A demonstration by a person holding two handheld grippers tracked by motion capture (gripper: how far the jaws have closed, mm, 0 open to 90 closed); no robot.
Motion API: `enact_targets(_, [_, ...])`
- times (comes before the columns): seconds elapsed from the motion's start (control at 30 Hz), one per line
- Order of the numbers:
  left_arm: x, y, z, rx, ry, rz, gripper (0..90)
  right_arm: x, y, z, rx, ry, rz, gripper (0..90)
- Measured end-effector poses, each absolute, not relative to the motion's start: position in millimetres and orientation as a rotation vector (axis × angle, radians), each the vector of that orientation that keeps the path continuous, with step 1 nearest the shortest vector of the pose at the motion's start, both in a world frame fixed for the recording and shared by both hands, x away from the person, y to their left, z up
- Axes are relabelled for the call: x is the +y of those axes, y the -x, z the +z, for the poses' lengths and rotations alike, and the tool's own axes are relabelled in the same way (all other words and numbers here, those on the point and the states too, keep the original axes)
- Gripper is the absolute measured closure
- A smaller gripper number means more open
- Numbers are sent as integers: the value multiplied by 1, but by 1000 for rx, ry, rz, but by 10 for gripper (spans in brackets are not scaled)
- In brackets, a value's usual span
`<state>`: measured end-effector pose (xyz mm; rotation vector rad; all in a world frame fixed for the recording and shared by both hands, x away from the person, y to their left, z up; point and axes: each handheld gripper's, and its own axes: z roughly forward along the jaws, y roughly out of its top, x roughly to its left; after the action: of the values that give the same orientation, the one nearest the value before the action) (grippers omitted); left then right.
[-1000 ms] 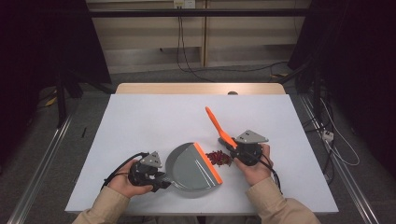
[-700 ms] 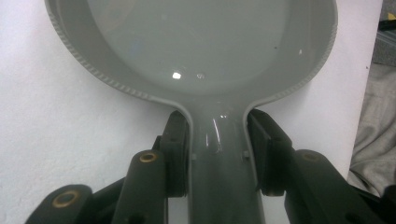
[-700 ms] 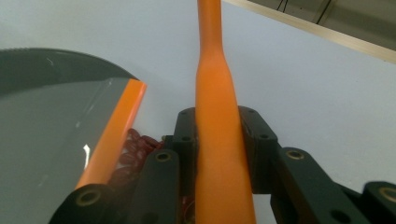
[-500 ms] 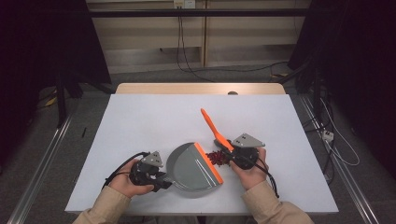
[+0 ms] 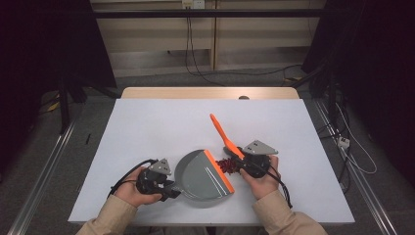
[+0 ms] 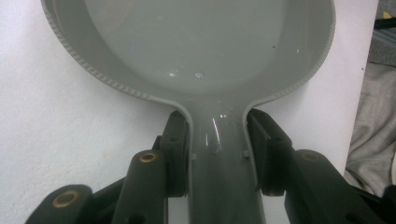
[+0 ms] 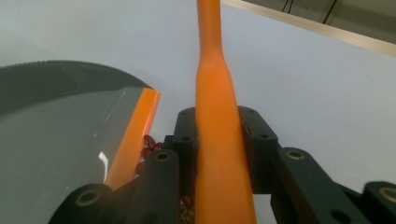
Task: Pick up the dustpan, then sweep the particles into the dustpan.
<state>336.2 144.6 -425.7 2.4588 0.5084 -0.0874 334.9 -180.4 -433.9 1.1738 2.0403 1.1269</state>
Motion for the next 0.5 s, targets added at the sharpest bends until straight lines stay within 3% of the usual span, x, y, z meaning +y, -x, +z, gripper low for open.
enact_targets(0.5, [143, -337, -425, 506, -2466, -93, 625, -172, -333, -435, 2034, -1187, 1157, 708])
